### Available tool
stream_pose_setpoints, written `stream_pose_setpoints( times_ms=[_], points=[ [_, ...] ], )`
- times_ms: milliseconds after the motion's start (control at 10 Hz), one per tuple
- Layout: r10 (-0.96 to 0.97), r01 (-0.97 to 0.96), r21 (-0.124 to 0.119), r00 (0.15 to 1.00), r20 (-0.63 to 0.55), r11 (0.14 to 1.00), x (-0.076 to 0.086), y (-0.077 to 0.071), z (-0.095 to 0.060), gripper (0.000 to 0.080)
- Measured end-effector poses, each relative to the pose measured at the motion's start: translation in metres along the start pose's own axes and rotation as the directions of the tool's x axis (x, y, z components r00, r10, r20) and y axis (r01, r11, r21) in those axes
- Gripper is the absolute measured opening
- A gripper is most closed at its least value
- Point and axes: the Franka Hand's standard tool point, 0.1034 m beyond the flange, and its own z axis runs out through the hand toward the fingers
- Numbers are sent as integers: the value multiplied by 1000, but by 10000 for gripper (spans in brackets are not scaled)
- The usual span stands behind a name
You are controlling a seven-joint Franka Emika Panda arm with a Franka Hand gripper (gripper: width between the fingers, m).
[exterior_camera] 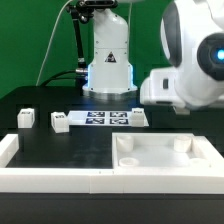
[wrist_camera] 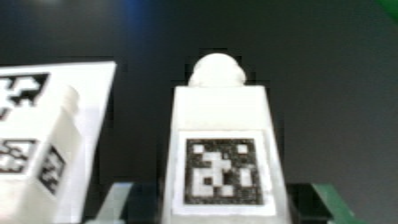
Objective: Assemble one leg
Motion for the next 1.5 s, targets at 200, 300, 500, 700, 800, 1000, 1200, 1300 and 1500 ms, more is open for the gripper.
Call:
stream_pose_setpoints(
  times_ms=[200,300,500,700,800,1000,1200,1300,1500],
  points=[
    [-6,6,0,999,-43,1000,-4,-4,-10,291],
    [-6,7,6,996,-91,1000,0,-5,-13,291],
    [-4,13,27,957,-290,1000,5,-9,-19,291],
    [-37,48,17,913,-406,999,6,-1,-27,291],
    [-59,70,5,884,-464,998,2,9,-39,291],
    [-79,91,-10,807,-586,996,-9,19,-64,291],
    [-77,104,-6,695,-715,995,-6,14,-83,291],
    [-77,110,-12,612,-787,994,-7,15,-78,291],
    [-80,124,-22,487,-870,992,-5,15,-83,291]
  ],
)
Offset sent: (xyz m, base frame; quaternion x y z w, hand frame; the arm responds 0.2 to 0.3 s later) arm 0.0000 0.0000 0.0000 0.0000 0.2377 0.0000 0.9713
